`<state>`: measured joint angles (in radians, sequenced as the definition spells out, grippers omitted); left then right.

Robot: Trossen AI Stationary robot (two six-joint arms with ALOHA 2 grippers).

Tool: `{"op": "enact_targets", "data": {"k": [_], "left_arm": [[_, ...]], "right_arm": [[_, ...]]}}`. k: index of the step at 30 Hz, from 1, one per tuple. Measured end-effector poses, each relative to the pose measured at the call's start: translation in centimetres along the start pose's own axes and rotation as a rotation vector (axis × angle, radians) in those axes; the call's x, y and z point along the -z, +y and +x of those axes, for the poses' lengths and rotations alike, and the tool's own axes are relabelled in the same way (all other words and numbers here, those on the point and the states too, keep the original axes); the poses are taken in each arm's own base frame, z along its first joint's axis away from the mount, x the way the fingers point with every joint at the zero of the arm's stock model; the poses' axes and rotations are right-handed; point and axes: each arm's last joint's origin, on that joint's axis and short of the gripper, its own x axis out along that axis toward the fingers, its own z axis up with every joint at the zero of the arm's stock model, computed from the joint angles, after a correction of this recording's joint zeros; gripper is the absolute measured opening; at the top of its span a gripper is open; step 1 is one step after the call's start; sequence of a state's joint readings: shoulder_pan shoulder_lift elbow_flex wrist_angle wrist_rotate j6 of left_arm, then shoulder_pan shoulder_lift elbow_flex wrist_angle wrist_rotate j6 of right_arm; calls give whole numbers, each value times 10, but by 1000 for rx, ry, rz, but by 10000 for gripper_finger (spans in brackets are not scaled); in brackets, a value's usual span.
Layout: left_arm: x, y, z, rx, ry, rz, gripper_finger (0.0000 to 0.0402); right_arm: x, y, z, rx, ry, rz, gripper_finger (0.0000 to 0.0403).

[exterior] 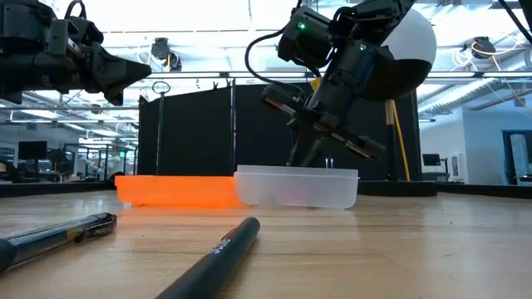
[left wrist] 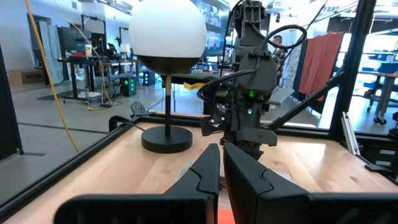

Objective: Pick & place school supplies into a supply box
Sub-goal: Put the right black pen into the orange box, then put the pink pen into the orange box

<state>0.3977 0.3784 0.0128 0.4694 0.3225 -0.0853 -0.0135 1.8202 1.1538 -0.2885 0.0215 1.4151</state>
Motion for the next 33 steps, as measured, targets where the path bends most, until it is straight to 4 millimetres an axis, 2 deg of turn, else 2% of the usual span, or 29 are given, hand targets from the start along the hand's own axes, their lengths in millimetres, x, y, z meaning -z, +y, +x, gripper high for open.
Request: {"op": "enact_targets", "data": {"k": [9, 14, 18, 21, 25, 29, 33], "left_arm": [[0, 0, 0, 0, 0, 0, 31], [0, 0, 0, 0, 0, -2, 31], [0, 0, 0, 1, 1, -2, 31], [0, 0, 0, 0, 3, 6, 31], [3, 0, 0, 0, 28, 36, 31], [4, 0, 0, -7, 43, 61, 31], [8, 2, 0, -34, 83, 134, 31]], "right_arm": [[0, 0, 0, -1, 2, 0, 76], [0, 3, 0, -29, 20, 16, 80], [-2, 14, -7, -124, 2, -27, 81], [-4, 29, -28, -216, -31, -128, 79], [1, 42, -72, -319, -132, -390, 70], [17, 35, -117, -338, -290, -703, 58], [28, 17, -146, -369, -378, -848, 49]]}}
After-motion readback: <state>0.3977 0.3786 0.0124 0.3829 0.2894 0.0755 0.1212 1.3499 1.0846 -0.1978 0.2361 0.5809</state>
